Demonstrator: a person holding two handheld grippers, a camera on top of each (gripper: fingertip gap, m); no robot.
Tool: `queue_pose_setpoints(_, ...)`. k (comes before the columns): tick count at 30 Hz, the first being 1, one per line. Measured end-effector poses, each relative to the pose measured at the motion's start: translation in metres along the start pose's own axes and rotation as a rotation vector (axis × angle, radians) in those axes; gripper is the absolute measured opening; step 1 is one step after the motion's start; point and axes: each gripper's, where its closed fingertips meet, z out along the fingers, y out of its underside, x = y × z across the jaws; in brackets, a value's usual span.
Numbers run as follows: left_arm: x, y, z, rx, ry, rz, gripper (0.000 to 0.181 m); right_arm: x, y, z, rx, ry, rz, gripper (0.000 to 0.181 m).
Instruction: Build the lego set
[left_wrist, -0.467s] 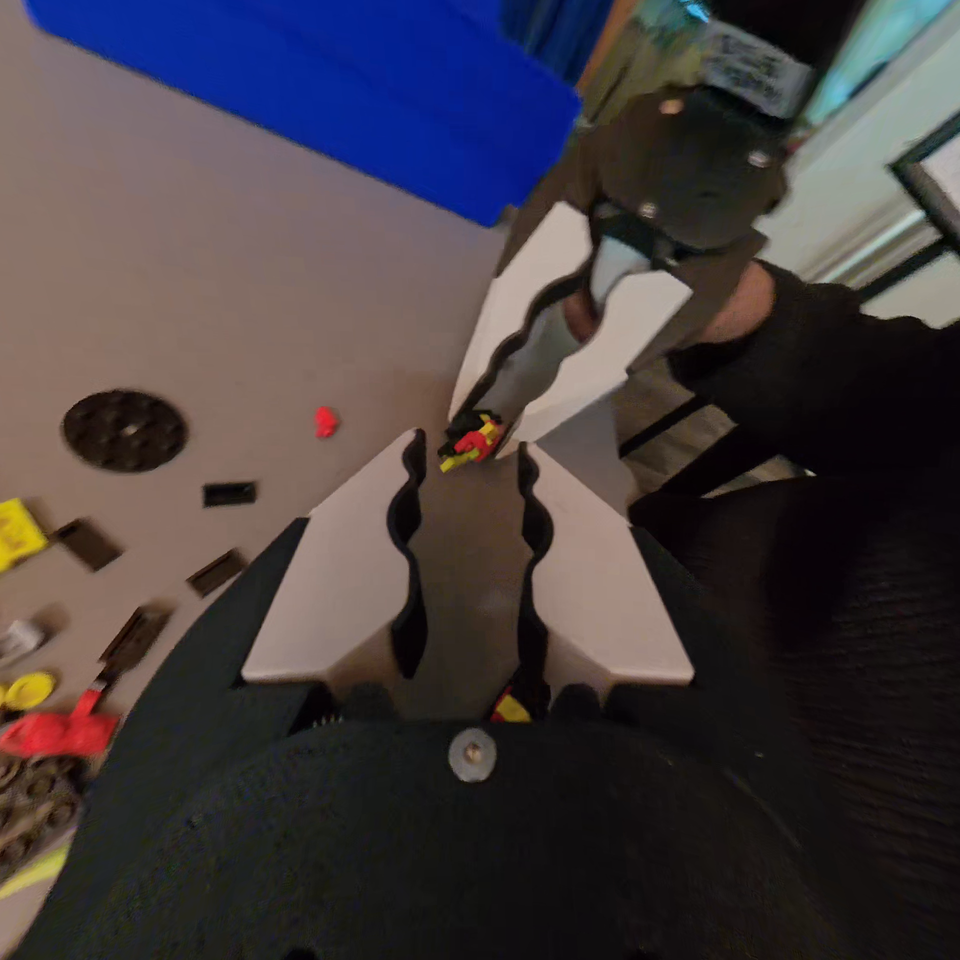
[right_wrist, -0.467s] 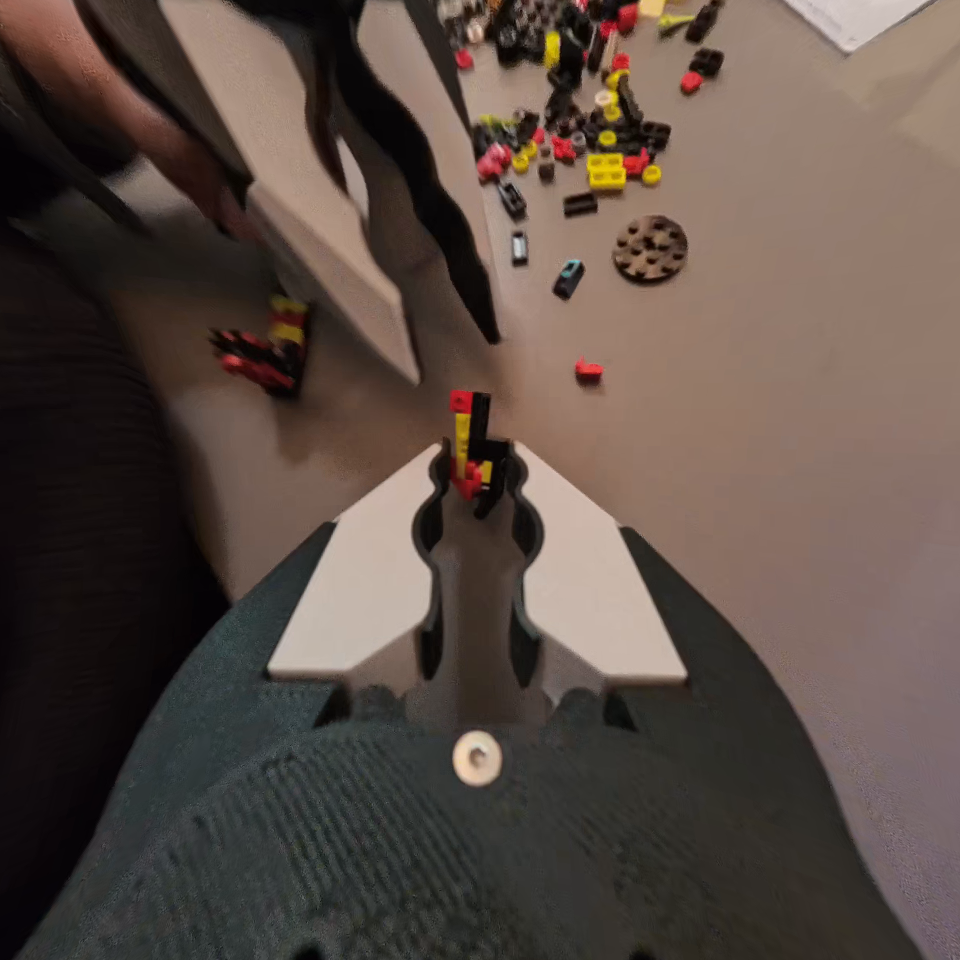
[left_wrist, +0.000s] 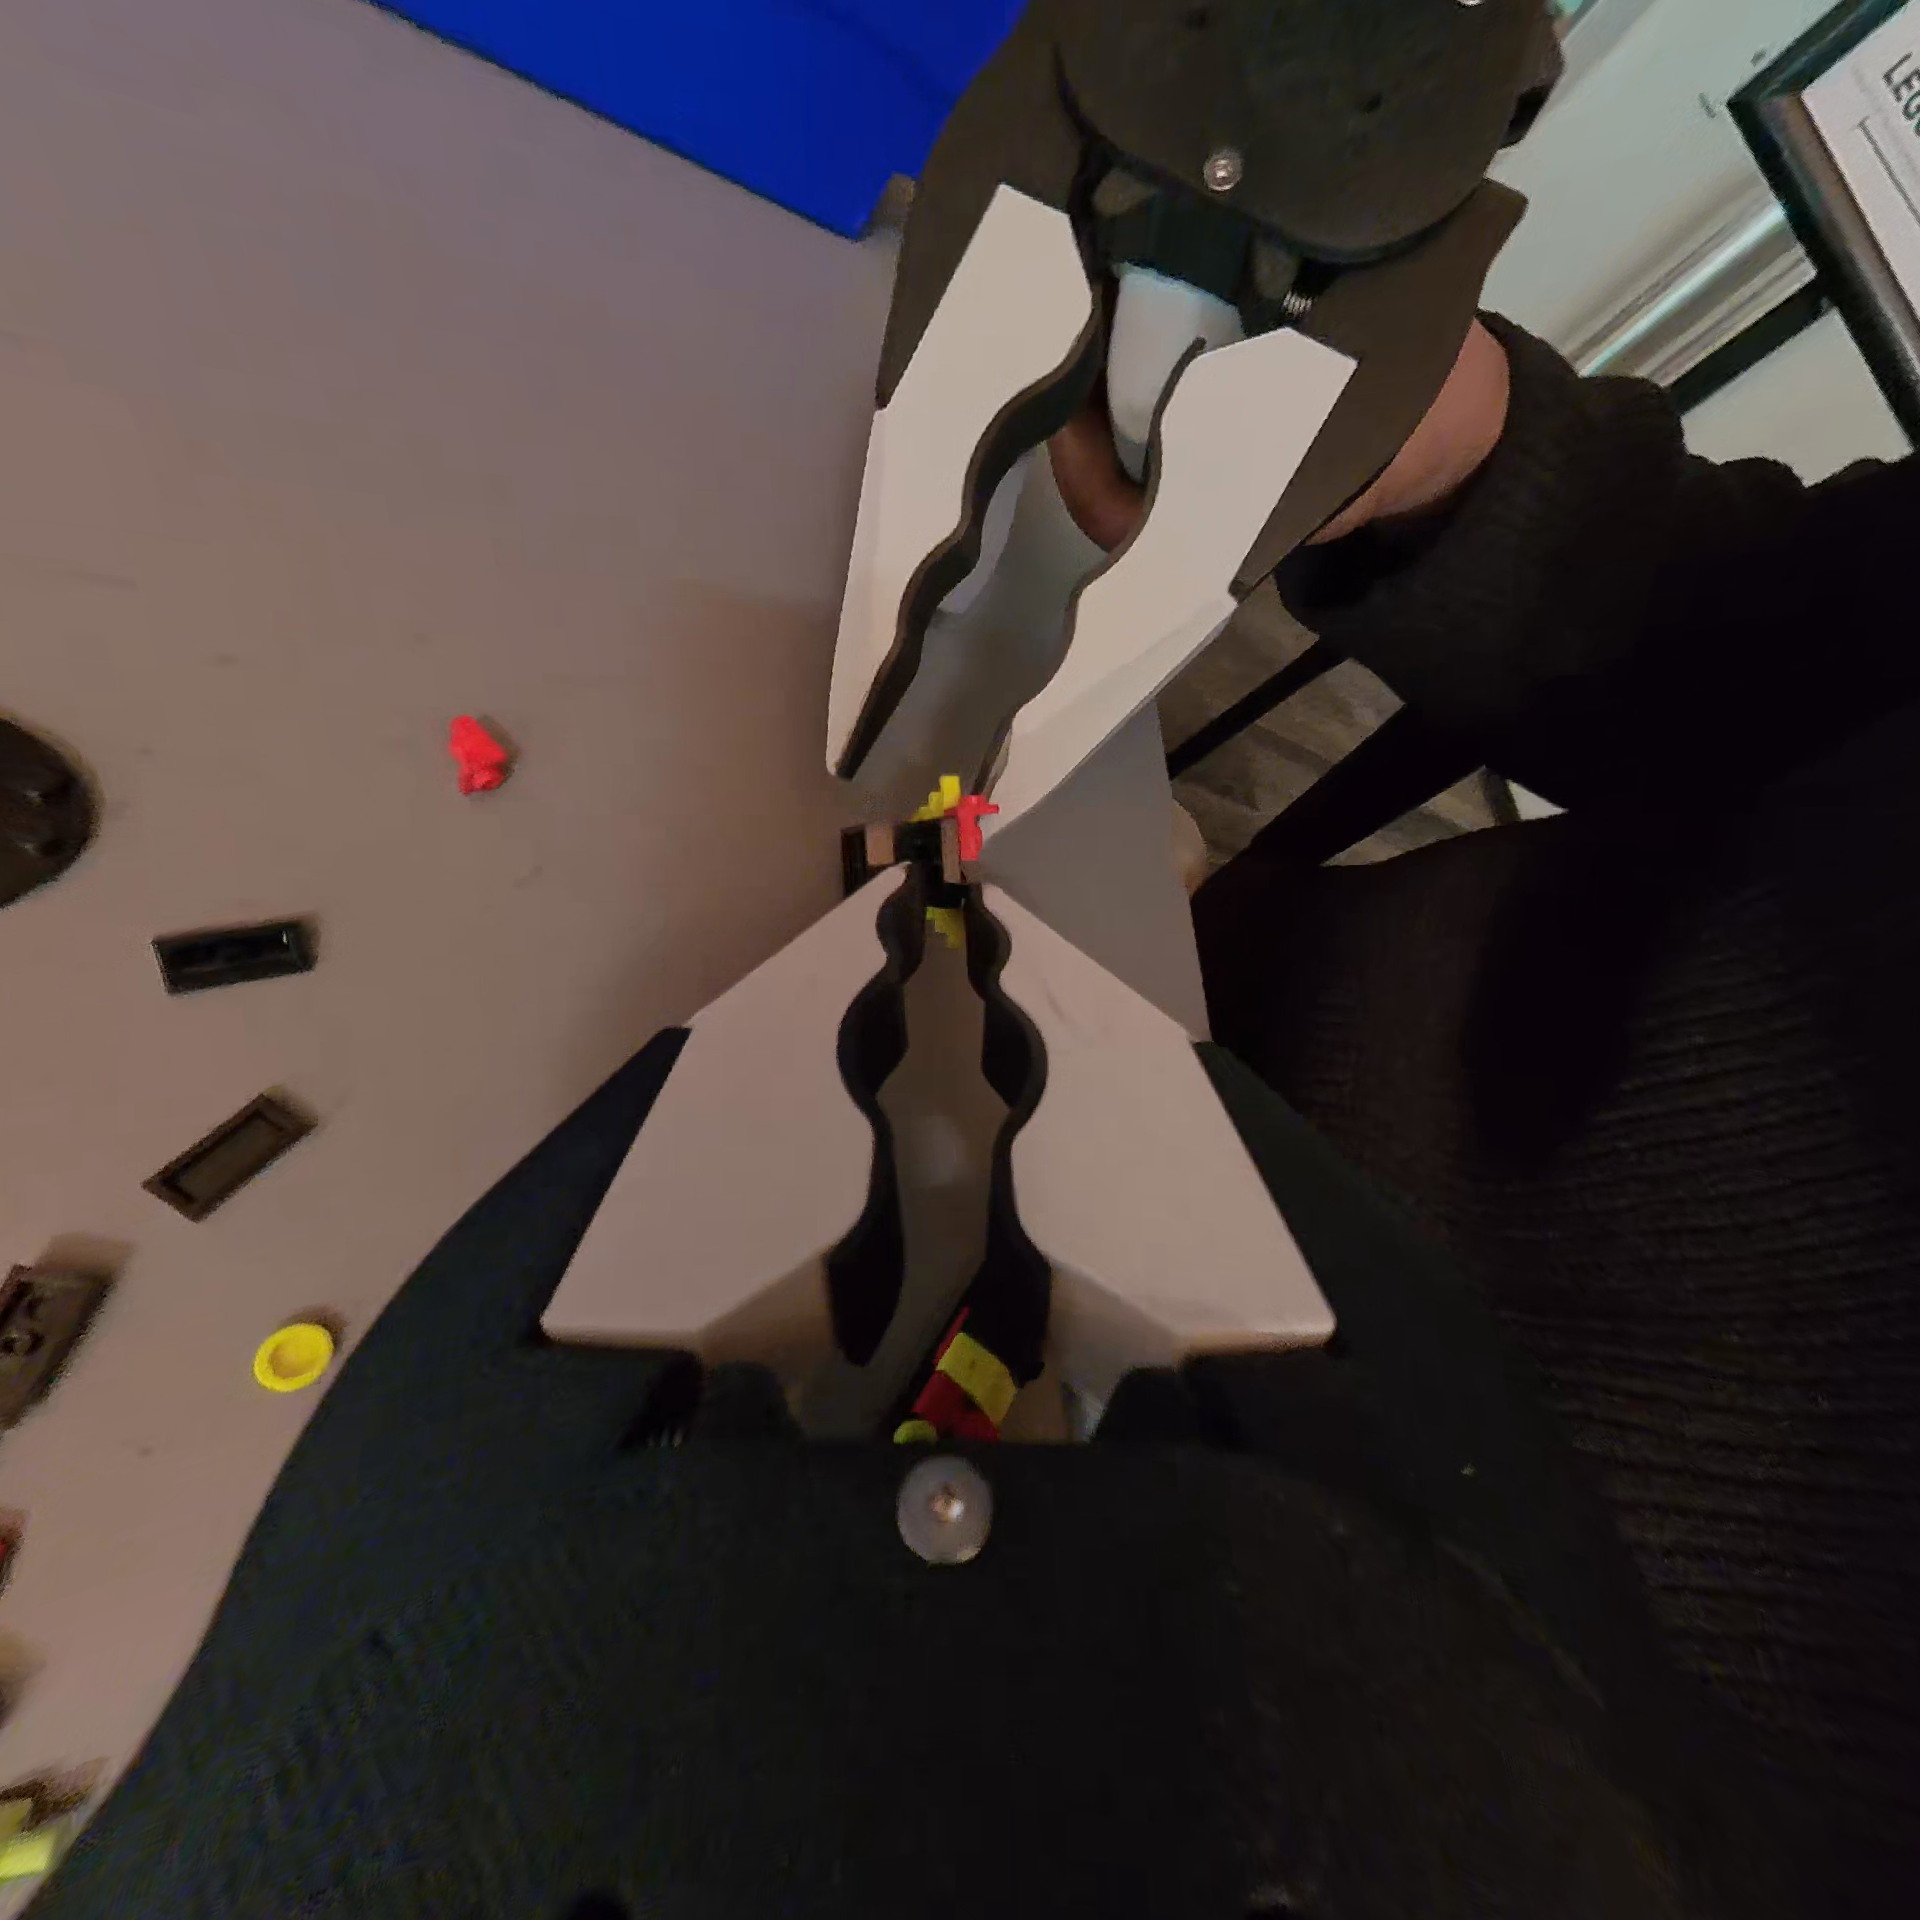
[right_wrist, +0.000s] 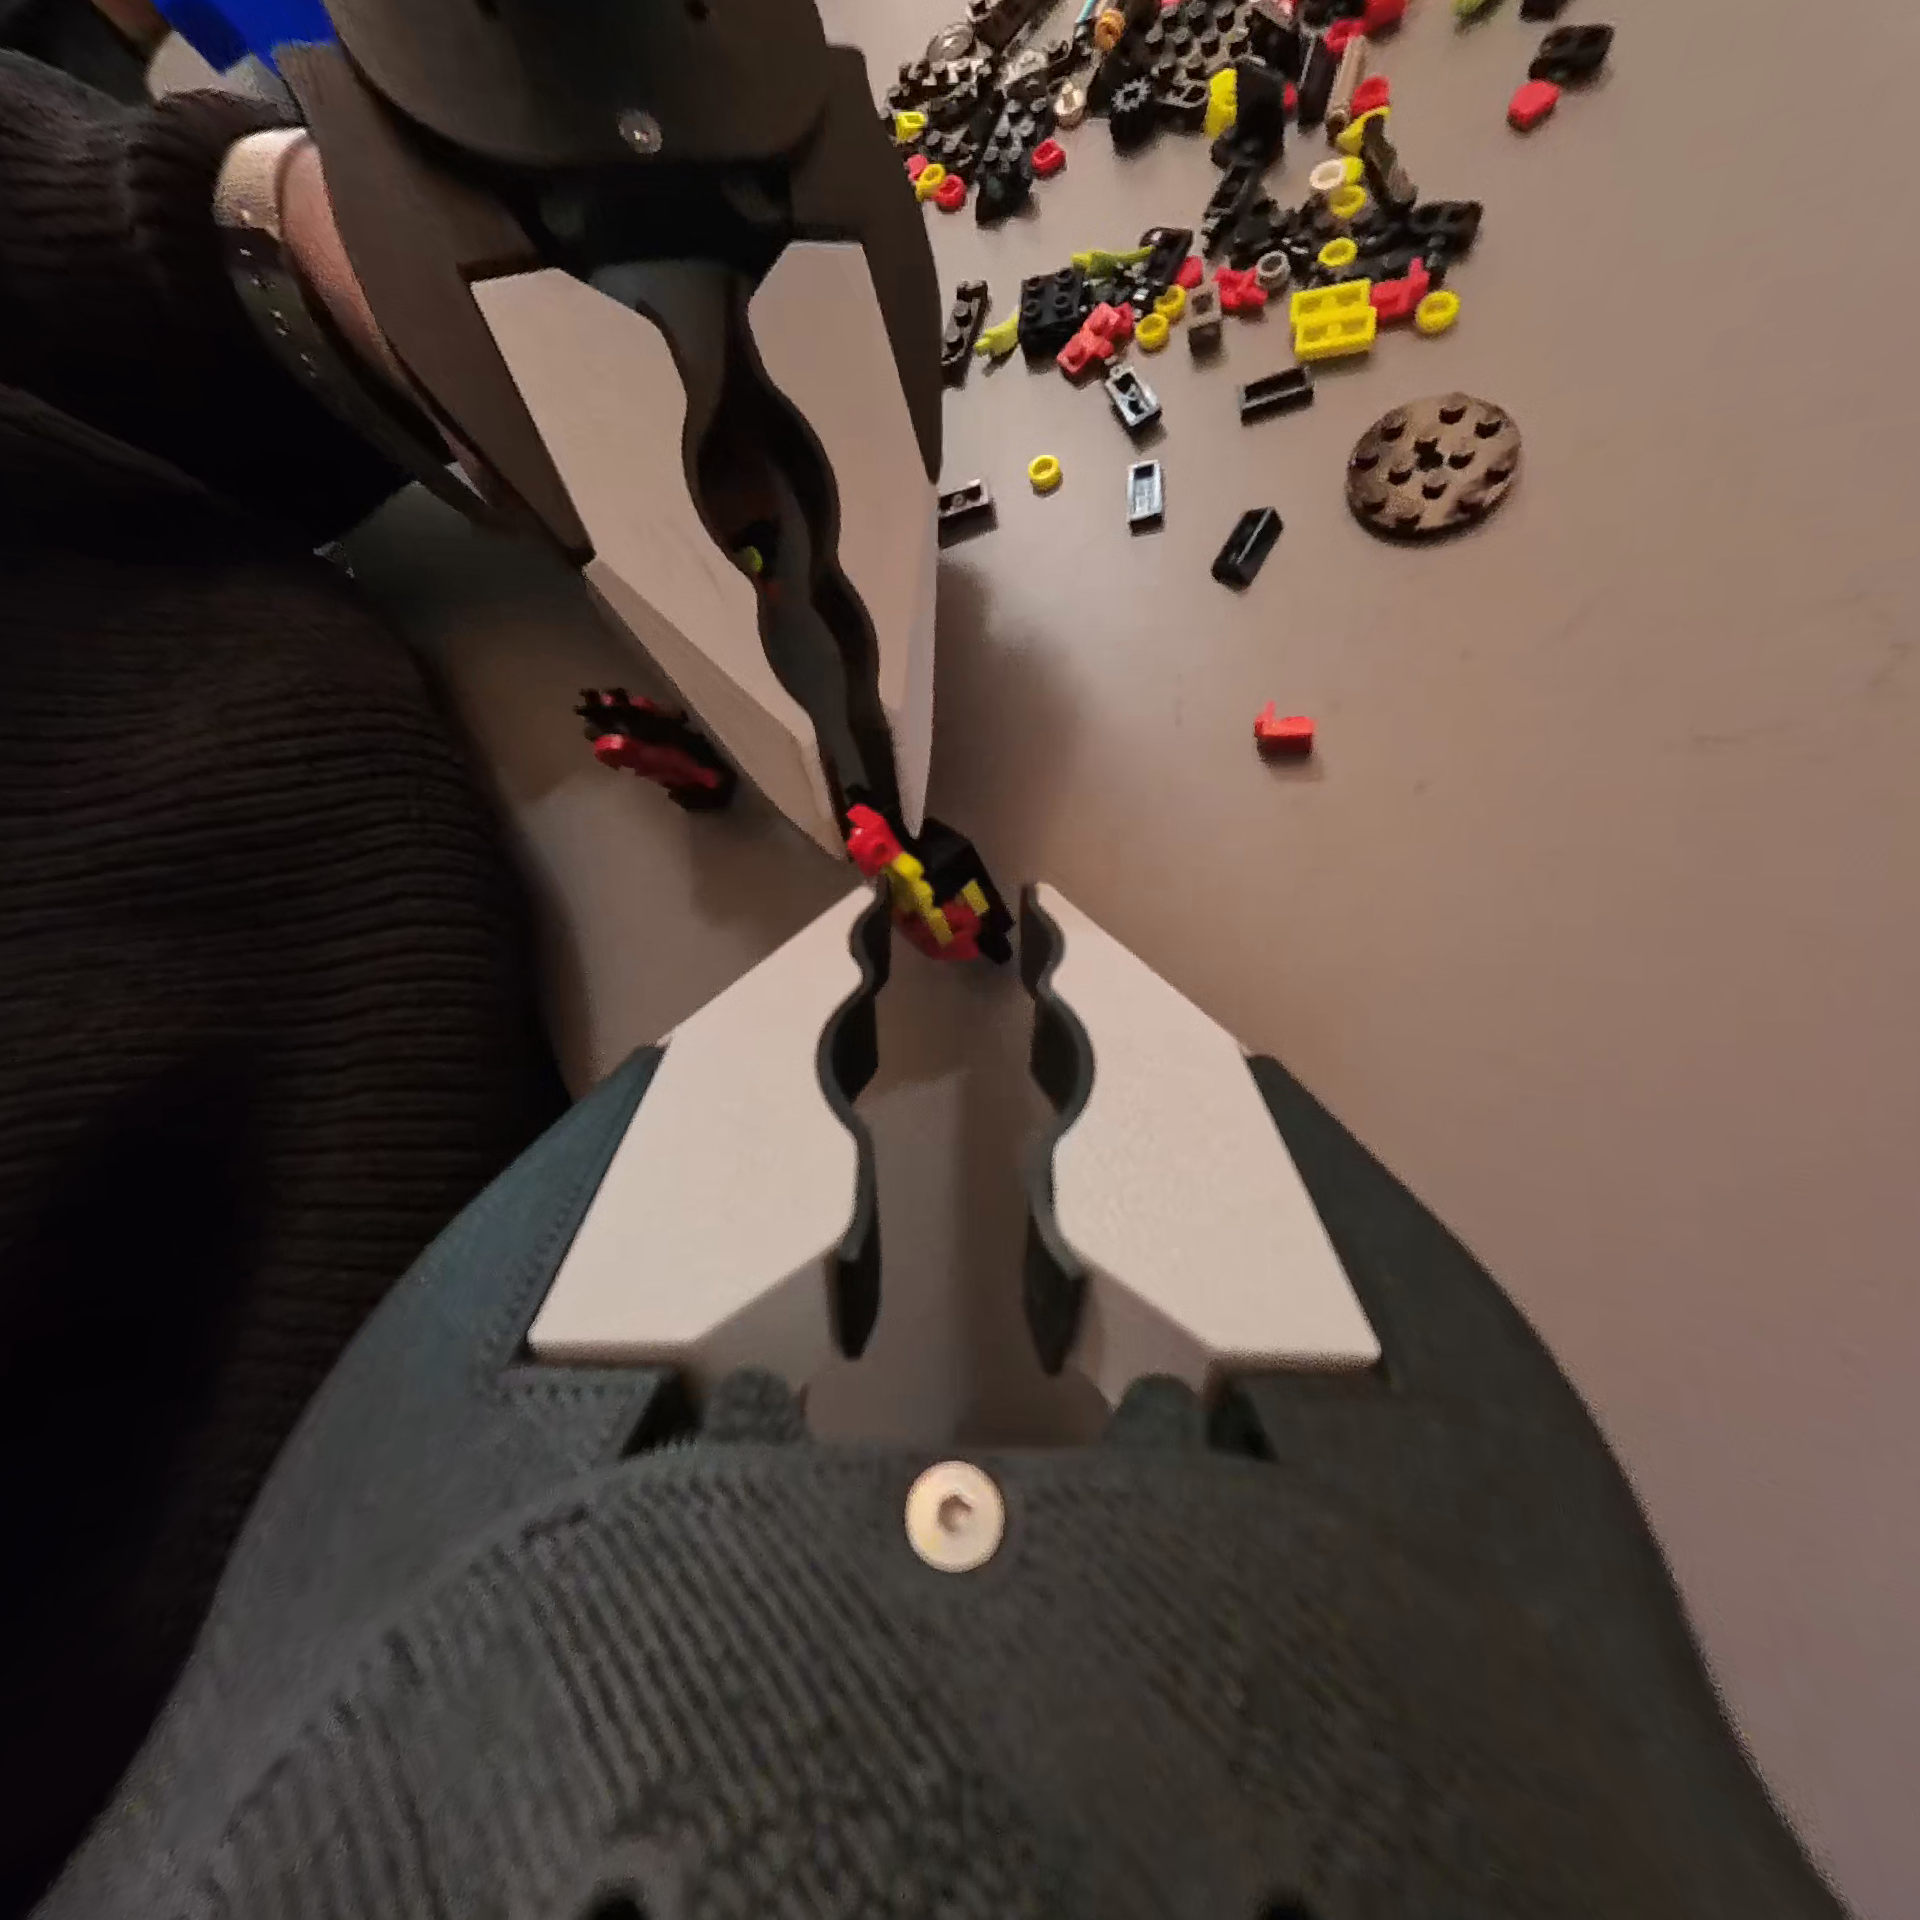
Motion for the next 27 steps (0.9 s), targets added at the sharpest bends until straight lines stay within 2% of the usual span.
queue_pose_setpoints(1,-0.001,0.000,0.000,0.001,0.002,-0.024,0.004,0.001,0.000,0.000,0.003,0.002,0.010,0.023)
queue_pose_setpoints(6,-0.014,-0.004,-0.003,0.043,-0.013,-0.218,0.004,0.011,-0.003,-0.002,0.020,0.062,0.024,0.022)
queue_pose_setpoints(11,-0.032,-0.017,-0.019,0.152,-0.068,-0.400,0.005,0.013,-0.006,-0.003,0.031,0.098,-0.030,0.023)
queue_pose_setpoints(14,-0.040,-0.015,-0.027,0.151,-0.128,-0.415,0.015,0.014,-0.008,0.001,0.022,0.149,-0.091,0.024)
queue_pose_setpoints(18,-0.052,-0.005,-0.027,0.111,-0.206,-0.412,0.010,0.012,-0.011,0.008,0.011,0.189,-0.148,0.024)
queue_pose_setpoints(23,-0.049,-0.001,-0.024,0.081,-0.208,-0.413,0.013,0.011,-0.012,0.015,-0.012,0.229,-0.192,0.024)
queue_pose_setpoints(27,-0.041,0.006,-0.015,0.008,-0.202,-0.360,0.024,0.016,-0.018,0.009,0.007,0.302,-0.231,0.024)
